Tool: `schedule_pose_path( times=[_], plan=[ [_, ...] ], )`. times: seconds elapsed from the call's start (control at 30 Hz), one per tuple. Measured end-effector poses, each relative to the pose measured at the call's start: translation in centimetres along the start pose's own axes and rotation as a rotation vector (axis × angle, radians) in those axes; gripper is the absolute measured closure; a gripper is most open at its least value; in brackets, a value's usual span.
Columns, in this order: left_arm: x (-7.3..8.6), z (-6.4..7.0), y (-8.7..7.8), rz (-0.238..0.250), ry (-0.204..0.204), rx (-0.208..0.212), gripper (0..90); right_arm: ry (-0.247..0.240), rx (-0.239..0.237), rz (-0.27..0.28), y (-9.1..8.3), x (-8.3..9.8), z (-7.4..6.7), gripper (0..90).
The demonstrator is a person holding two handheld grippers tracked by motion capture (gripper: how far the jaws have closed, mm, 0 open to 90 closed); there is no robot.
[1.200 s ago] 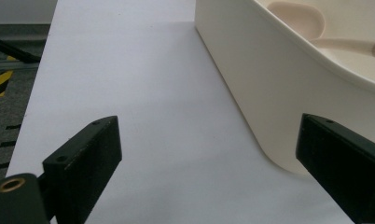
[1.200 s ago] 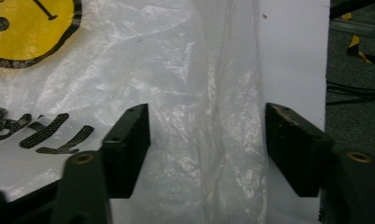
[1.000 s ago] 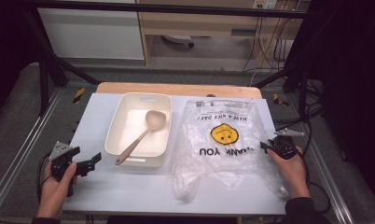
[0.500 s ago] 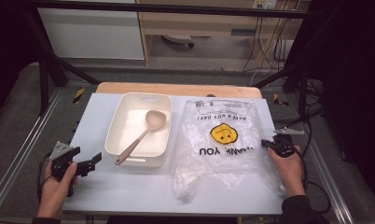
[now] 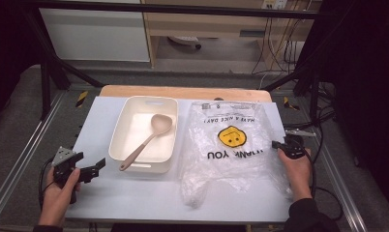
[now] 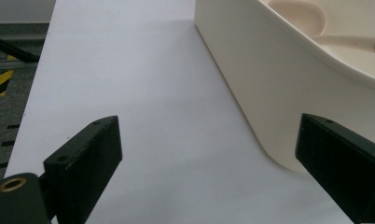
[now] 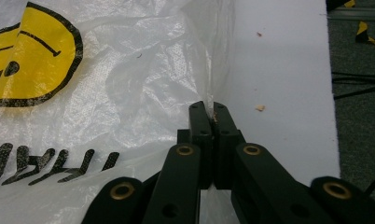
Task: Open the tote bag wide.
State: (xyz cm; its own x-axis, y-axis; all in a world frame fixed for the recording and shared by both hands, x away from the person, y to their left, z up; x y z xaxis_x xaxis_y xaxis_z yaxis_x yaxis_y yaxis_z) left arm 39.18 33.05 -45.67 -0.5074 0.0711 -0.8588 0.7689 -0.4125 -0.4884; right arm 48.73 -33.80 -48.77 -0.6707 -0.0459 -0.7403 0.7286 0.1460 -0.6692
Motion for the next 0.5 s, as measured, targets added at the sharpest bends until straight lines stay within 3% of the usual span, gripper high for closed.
schedule_pose_path(
  times=[0.5],
  plan=[
    [0.1, -0.2, 0.1, -0.006, -0.006, -0.007, 7.2, 0.103, 0.081, 0.019, 0.2, -0.5, 1.5, 90.0]
  ],
)
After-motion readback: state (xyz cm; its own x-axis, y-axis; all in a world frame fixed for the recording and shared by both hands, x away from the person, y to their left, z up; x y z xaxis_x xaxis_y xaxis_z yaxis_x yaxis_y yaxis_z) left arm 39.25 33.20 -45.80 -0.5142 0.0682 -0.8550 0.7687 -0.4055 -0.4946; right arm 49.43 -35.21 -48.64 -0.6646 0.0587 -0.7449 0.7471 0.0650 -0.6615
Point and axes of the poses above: each handheld gripper's, and its own axes: y roughly forward along the jaws, x roughly out of its underside, z roughly to its right, the point moved 5 cm from there along y, roughly forward along the jaws, and after that the axes turned 5 degrees about x, right-handed, at the moved point
